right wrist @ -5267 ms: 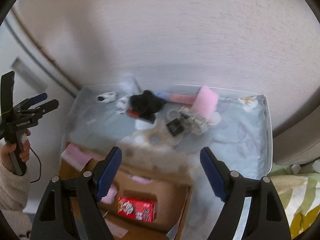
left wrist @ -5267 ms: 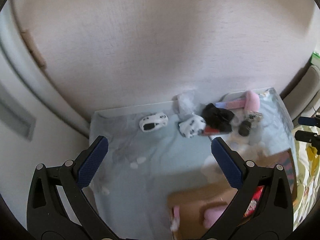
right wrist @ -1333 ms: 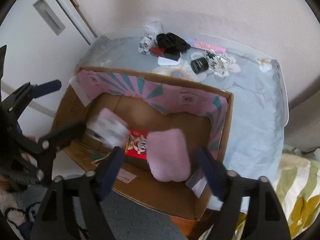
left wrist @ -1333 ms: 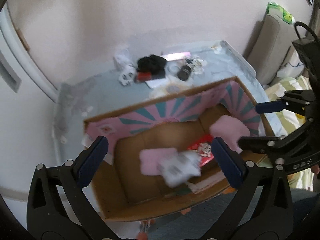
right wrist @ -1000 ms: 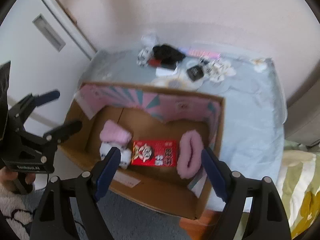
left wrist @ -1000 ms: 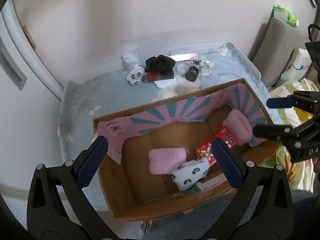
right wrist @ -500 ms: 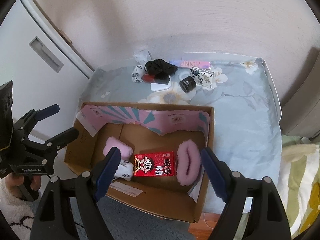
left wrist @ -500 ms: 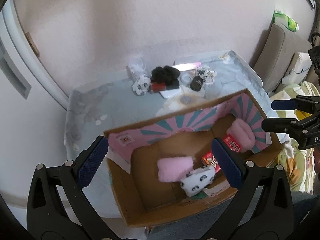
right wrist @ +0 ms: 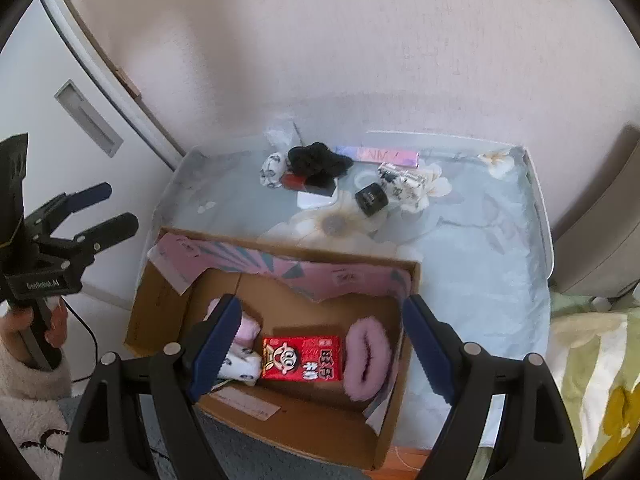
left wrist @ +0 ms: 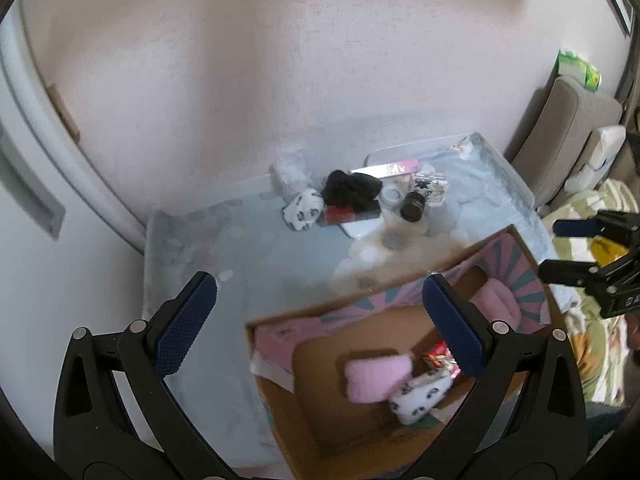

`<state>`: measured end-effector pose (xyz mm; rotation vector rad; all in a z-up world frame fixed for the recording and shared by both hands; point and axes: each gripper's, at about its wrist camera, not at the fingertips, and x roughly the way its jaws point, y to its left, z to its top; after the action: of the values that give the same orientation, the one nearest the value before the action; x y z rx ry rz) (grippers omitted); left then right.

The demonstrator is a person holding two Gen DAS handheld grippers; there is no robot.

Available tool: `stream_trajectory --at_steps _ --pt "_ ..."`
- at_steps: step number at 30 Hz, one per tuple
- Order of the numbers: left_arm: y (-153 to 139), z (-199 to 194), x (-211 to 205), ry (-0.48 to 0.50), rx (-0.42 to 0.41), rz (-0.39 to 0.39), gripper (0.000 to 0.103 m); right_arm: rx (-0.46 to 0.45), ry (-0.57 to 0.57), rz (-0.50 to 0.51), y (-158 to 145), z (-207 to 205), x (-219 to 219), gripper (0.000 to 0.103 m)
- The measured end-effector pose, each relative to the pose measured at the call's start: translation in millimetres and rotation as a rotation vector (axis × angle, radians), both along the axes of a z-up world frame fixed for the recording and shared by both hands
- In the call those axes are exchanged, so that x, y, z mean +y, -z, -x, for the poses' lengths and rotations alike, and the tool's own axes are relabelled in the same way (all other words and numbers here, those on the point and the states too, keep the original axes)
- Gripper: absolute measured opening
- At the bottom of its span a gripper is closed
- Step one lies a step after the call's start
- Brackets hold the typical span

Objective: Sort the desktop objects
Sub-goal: 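Reach the left tool to the second panda sock while the right tool reaches the white label box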

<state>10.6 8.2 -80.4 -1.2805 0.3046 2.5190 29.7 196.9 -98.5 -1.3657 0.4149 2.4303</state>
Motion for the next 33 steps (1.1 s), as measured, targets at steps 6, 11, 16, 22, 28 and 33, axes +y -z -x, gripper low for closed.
stream_trajectory --at_steps 6,11,16,22,28,33 --pt "0.5 34.4 -2.4 0.061 -0.023 0.022 0.103 -0.015 0.037 -0.028 -8.2 10.4 15.2 0.080" --pt "5.9 70.1 -3.9 0.090 -0.054 0.015 0.103 -0.045 0.076 -0.017 -3.4 18.7 31.3 0.080" --pt "33.9 120.2 6.4 0.180 -0.155 -0.005 0.103 -0.179 0.039 -0.068 8.2 42.2 62.0 0.080" --pt "84.4 164.6 18.0 0.183 -0.212 0.062 0.103 -0.320 -0.028 -0.113 40.9 74.0 103.0 0.080" --pt "116.8 182.2 26.7 0.203 -0.215 0.121 0.103 -0.373 -0.043 -0.073 73.6 99.9 127.5 0.080" --pt "127.9 195.8 29.4 0.187 -0.244 0.111 0.103 -0.355 -0.054 -0.061 83.9 110.6 136.9 0.080"
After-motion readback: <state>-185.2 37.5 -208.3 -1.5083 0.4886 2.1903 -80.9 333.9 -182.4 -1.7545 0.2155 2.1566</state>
